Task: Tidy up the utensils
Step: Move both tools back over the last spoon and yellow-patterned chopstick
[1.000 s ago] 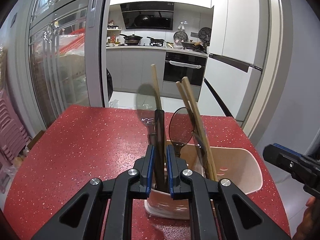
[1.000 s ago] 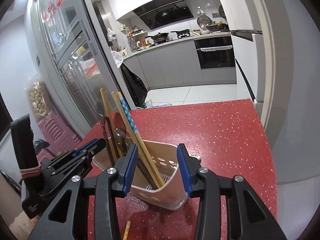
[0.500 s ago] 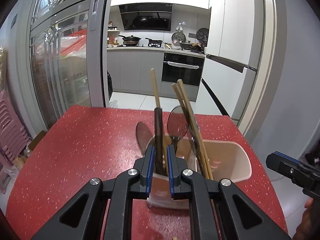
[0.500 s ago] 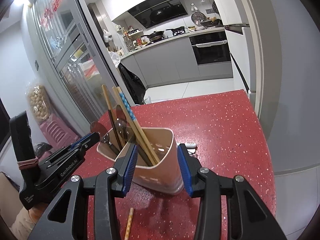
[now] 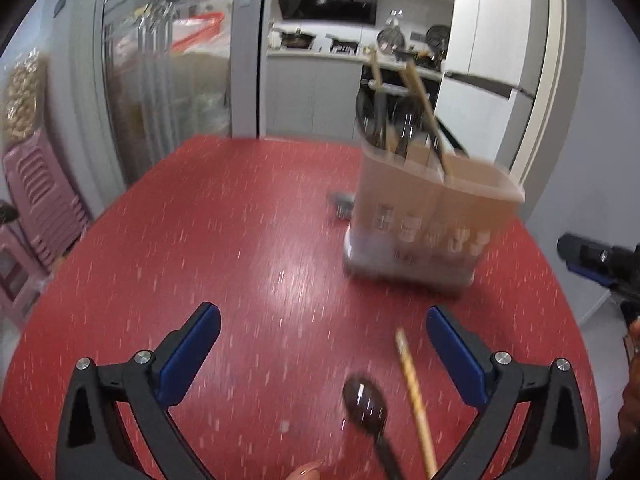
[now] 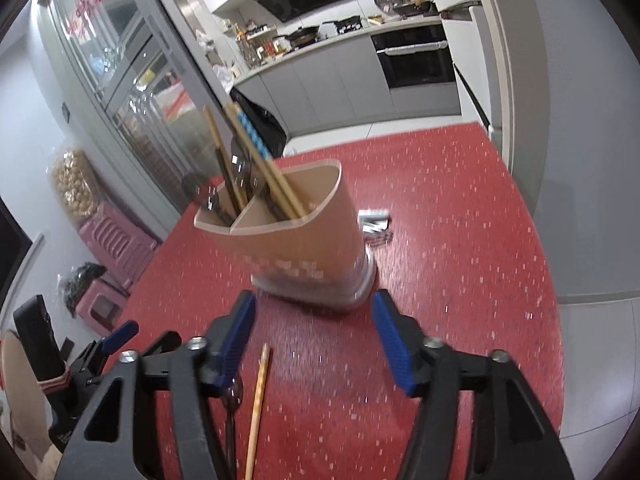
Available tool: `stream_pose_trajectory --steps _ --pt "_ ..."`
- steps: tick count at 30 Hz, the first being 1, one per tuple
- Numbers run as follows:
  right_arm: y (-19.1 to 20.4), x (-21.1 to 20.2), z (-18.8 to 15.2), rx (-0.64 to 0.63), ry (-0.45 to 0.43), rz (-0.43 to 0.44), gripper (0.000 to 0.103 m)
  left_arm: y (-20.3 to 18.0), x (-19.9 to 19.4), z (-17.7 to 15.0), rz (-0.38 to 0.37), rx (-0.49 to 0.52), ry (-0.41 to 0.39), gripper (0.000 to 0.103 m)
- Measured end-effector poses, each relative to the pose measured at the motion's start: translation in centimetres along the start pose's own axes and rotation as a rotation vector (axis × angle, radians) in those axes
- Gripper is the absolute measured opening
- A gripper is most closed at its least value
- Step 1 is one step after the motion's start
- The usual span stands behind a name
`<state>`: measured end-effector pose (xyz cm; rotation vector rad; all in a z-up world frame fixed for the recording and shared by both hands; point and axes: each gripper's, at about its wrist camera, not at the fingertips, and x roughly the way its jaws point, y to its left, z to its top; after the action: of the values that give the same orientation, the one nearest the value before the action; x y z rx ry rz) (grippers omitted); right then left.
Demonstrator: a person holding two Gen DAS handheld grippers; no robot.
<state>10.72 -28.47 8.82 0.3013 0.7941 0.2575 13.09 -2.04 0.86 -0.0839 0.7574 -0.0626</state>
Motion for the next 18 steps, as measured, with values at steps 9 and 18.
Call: stream_pose_trajectory --steps 9,18 --pt "1.0 0.9 -4.3 -0.019 0.088 0.001 0.103 2.5 -0.1 -5.2 0.040 -0.078 0.091 0.103" --pt "3.1 2.9 -8.1 -0.096 0.229 -0.039 0.103 3.6 -1.4 -7.8 0.062 -0.113 0.113 0.103"
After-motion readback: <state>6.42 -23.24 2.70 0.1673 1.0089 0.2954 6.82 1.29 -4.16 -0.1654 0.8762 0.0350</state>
